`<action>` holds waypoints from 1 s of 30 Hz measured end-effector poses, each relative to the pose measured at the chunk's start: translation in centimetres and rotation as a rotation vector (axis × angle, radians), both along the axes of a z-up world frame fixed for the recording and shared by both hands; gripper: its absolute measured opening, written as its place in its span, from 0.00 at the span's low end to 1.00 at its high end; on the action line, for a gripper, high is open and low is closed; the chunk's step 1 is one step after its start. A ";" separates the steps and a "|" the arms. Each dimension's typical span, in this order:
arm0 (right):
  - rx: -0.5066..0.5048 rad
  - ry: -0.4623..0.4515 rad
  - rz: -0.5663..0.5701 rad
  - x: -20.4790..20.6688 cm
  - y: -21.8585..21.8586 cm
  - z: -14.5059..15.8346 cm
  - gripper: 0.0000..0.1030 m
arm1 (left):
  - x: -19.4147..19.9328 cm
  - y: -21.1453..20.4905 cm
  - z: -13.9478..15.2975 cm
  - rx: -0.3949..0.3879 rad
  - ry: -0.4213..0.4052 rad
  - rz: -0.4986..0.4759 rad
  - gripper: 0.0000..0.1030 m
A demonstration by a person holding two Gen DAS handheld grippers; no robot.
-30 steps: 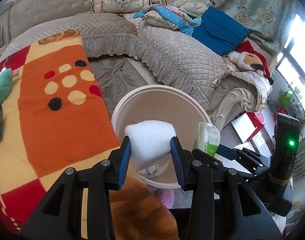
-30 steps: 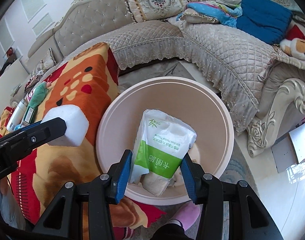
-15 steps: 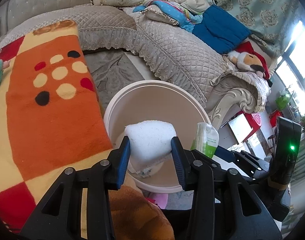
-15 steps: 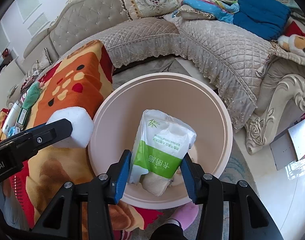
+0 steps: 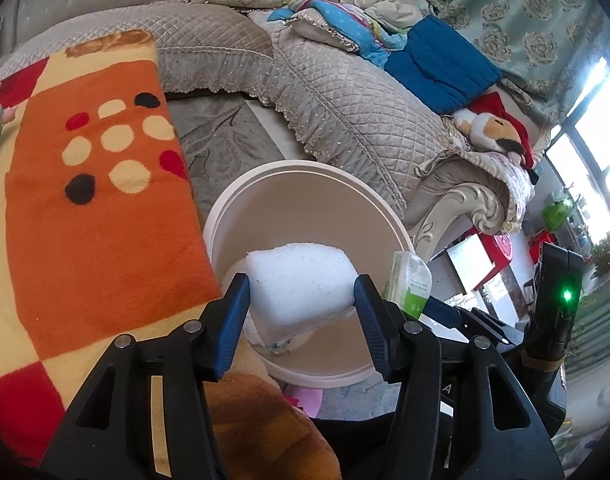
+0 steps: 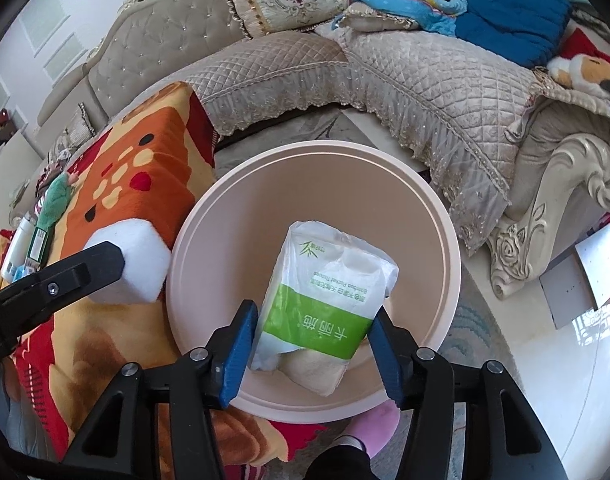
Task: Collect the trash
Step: 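Open both tools to drop the sponge and tissue pack into the bin, then move both open tools back over the cartons on the bed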
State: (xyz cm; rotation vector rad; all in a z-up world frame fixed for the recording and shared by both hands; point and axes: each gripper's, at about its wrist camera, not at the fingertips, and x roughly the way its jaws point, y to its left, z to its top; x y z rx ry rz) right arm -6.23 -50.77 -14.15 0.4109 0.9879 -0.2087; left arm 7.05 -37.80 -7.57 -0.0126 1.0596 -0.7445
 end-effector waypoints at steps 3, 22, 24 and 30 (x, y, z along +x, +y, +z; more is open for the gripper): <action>0.008 -0.001 -0.008 -0.1 -0.1 0.0 0.55 | 0.2 0.0 -0.1 -0.002 0.013 0.001 0.52; 0.007 0.003 0.000 -0.1 0.4 0.2 0.60 | -0.1 0.8 0.3 0.009 -0.003 0.010 0.52; 0.005 0.001 0.007 -0.2 0.8 0.4 0.60 | -0.3 1.2 0.4 0.016 -0.015 0.013 0.52; -0.011 -0.012 0.020 -0.2 1.8 1.4 0.60 | -0.7 3.1 0.8 0.039 -0.057 0.034 0.52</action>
